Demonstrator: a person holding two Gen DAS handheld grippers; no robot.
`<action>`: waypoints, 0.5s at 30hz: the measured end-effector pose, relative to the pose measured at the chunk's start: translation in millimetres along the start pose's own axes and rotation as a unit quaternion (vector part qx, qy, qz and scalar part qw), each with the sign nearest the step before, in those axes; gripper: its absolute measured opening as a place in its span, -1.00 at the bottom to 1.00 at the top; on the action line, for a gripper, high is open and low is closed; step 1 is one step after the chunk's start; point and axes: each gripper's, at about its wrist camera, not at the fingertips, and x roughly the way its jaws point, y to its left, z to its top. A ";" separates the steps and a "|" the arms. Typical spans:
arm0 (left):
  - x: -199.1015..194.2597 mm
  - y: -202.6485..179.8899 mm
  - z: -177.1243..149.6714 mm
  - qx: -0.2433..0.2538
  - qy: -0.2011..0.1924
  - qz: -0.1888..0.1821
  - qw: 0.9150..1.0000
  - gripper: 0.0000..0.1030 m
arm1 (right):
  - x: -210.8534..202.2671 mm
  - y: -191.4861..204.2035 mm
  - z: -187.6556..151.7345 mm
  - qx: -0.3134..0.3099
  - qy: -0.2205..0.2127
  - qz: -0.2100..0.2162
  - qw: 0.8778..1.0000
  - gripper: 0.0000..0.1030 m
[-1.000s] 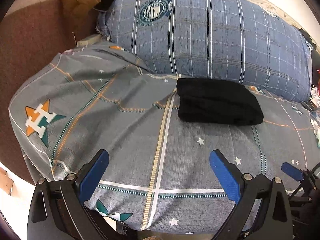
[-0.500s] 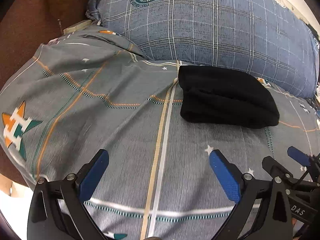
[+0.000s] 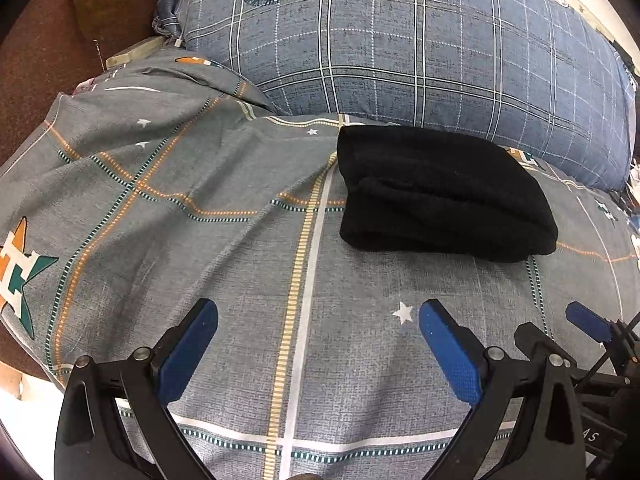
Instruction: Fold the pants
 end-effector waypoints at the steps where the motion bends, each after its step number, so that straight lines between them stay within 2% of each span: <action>1: 1.1 -0.7 -0.5 0.001 0.002 0.000 1.000 0.95 | 0.5 -1.0 -0.4 0.002 0.001 0.001 1.000 0.82; 15: 10.3 -2.2 -10.2 0.007 0.018 0.003 1.000 0.95 | -0.7 6.3 -4.5 -0.004 -0.004 0.001 1.000 0.82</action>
